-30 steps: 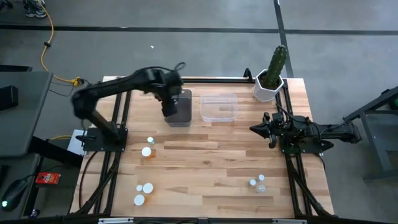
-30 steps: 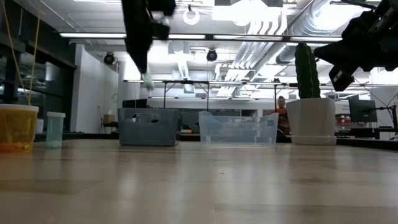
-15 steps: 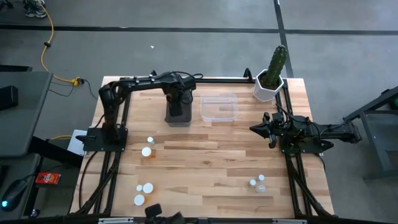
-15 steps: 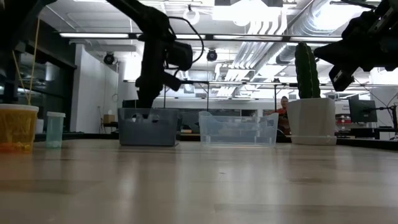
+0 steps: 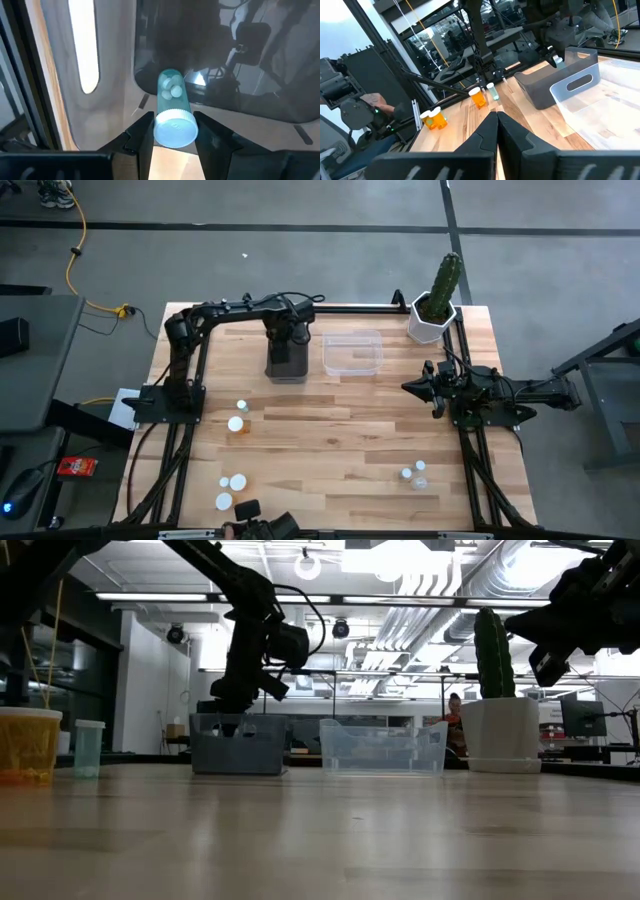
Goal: Pick and place medicine bottles into bin by pill shape (circle, oval)
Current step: Put the blue tablet bottle into the black bin
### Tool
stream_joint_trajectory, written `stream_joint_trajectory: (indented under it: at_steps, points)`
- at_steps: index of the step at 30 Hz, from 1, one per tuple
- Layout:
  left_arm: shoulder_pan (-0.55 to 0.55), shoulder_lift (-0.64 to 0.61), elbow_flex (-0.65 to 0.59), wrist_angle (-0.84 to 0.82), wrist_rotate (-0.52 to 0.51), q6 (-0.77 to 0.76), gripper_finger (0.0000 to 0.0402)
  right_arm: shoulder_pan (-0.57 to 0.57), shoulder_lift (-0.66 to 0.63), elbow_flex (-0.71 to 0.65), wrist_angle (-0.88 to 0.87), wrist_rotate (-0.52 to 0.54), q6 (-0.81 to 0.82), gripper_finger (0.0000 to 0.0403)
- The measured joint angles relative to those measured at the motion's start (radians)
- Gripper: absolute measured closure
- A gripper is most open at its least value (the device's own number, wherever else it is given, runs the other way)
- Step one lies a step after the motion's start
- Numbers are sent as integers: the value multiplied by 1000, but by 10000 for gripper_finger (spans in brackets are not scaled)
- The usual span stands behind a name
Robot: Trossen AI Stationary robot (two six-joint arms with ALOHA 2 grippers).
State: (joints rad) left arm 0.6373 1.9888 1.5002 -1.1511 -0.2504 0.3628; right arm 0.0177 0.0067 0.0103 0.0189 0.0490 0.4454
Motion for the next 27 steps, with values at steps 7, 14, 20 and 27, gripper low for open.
stream_joint_trajectory:
  at_steps: [7,14,20,27]
  points:
    - [-1,0,0,1,1,14,270,0,0,0,0,0,0,402]
    - [-1,-1,0,-3,4,-9,224,0,0,0,0,0,0,402]
    - [-1,-25,44,-45,8,-12,186,0,0,0,0,0,0,402]
    - [-2,-73,189,-116,61,-88,174,0,0,0,0,0,0,402]
